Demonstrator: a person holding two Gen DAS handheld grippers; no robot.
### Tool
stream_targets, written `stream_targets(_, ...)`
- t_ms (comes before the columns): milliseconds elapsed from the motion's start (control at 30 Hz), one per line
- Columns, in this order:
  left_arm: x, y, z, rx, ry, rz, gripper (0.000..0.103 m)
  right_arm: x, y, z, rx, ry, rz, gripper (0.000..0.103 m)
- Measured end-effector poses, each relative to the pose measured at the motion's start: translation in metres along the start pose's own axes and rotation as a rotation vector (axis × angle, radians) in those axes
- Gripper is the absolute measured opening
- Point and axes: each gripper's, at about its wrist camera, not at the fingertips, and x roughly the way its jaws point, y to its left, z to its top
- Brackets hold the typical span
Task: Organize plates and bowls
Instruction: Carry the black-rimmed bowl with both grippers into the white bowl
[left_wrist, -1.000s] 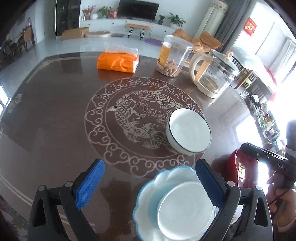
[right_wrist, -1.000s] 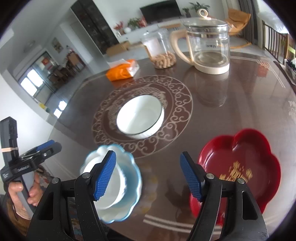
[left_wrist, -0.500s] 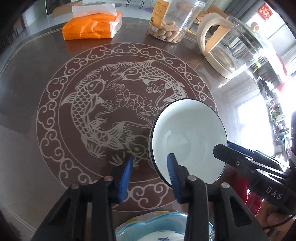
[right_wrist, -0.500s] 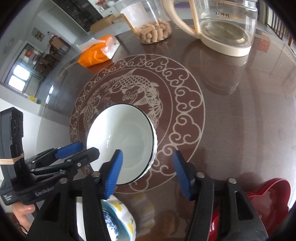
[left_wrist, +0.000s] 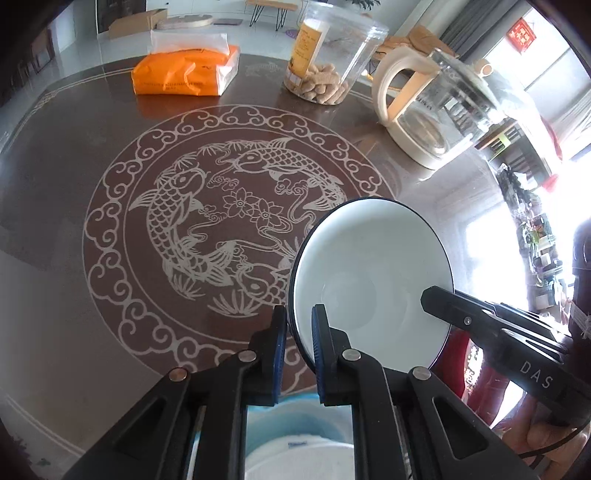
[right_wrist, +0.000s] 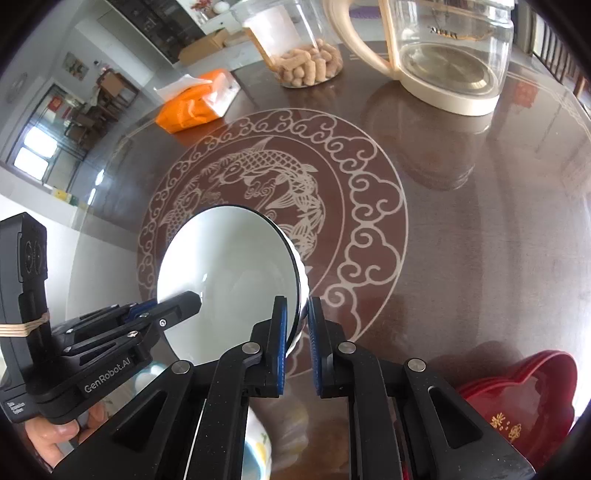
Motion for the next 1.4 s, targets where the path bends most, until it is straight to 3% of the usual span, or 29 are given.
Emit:
stream_targets(200,-0.072,-0.009,-0.038,0.059,-0.081,0.03,0.013,-0.057,0.032,-0.026,-0.048,-0.037,0.057,0.013)
stream_targets(333,-0.092,-0.004,-0.076,0.055,-0.092,0.042,0.014,-0.076,0.051,-0.055,-0.069,-0.03,0.099,0.013)
stream_targets(633,-0.069,0.013,-0.129,0.031,-0.057,0.067,0.014,-0.052,0.057,-0.107,-0.057,0.031,0.105,0.013)
stream_targets(1033,-0.051,0.011,-0.146,0.066,-0.076,0.122,0.014,-0.026,0.05,-0.129,-0.04,0.054,0.067,0.013)
stream_targets(1400,-0.045,0.01,-0.157,0.117,-0.126,0.188,0.014,-0.019,0.07,-0.14,-0.172,0.007,-0.041,0.013)
